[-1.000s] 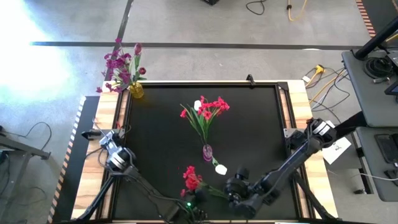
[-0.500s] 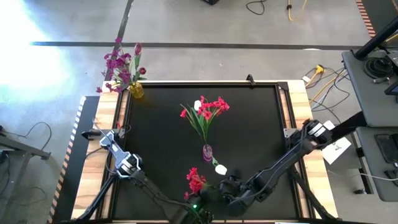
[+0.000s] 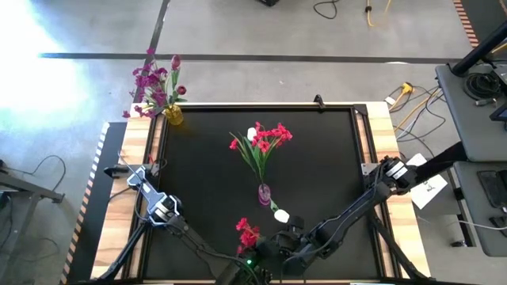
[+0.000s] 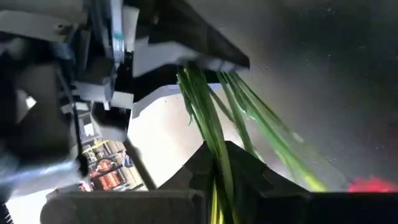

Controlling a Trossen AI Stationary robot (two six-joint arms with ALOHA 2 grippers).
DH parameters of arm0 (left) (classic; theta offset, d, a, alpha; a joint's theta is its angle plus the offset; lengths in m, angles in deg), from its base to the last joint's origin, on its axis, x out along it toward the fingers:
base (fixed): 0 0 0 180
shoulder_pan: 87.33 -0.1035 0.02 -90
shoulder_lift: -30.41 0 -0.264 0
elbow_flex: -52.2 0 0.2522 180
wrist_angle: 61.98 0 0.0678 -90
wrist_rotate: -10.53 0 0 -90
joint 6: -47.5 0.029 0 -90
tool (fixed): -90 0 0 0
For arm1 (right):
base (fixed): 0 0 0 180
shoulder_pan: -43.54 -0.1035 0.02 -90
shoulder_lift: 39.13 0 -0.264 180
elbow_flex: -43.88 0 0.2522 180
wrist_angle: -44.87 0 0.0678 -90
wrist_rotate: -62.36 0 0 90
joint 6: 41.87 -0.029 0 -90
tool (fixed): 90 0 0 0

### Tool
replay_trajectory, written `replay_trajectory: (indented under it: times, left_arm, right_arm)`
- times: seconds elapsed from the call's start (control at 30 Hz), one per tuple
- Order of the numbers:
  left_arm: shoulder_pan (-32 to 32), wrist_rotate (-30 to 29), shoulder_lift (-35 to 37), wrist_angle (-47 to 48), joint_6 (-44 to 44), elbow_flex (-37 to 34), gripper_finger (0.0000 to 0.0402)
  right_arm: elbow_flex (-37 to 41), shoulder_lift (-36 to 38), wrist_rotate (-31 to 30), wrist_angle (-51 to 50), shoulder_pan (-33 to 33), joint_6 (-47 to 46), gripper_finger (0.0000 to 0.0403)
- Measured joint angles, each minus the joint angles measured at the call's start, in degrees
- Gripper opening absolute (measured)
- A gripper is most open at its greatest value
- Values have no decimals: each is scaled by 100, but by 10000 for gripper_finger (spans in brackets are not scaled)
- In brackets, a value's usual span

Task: Sort flowers into vase by color
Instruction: Put the red flower into the violet vase

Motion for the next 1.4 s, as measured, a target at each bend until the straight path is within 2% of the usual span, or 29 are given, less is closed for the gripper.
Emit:
replay_trajectory:
  times: [0.07,0.23,0.33,0.43,0.47,0.6,0.67,0.8,0.9,1.0,1.1,1.23,1.3,1.4]
  left_arm:
    - [4,2,1,4,0,0,25]
    - [5,34,70,404,-506,-1,73]
    - [-7,29,269,1210,-1501,-2,107]
    - [-19,19,504,2298,-2848,-7,140]
    - [-18,14,604,2310,-3197,-74,150]
    - [156,-158,1436,1878,-3719,-896,176]
    - [289,-454,1900,2102,-4362,-1495,180]
    - [489,-847,2935,1855,-5722,-3007,180]
    - [669,-945,3684,1082,-6438,-4216,176]
    - [769,-915,4267,-357,-6539,-5465,172]
    - [765,-867,4741,-2237,-6121,-6669,168]
    - [602,-592,5103,-4794,-5383,-8118,163]
    - [431,-368,5231,-6121,-4999,-8736,160]
    - [122,195,5284,-8162,-4336,-9565,156]
  right_arm:
    - [-59,4,96,-2,14,19,28]
    - [-93,5,319,6,40,5,12]
    - [-75,6,319,-3,42,-12,11]
    - [-34,7,315,14,2,-26,10]
    - [1,10,320,-31,-25,-62,10]
    - [105,55,252,-615,-192,-532,10]
    - [179,171,36,-975,-312,-762,9]
    - [506,729,-550,-1298,-547,-1119,9]
    - [957,1408,-795,-1430,-642,-1446,9]
    - [1667,2198,-531,-1569,-658,-2064,9]
    - [2465,3022,-34,-1604,-657,-2725,9]
    - [3262,4109,-76,-1853,-516,-3525,9]
    - [3494,4582,-503,-1938,-409,-3600,9]
    - [3596,5283,-1981,-1529,-249,-2914,9]
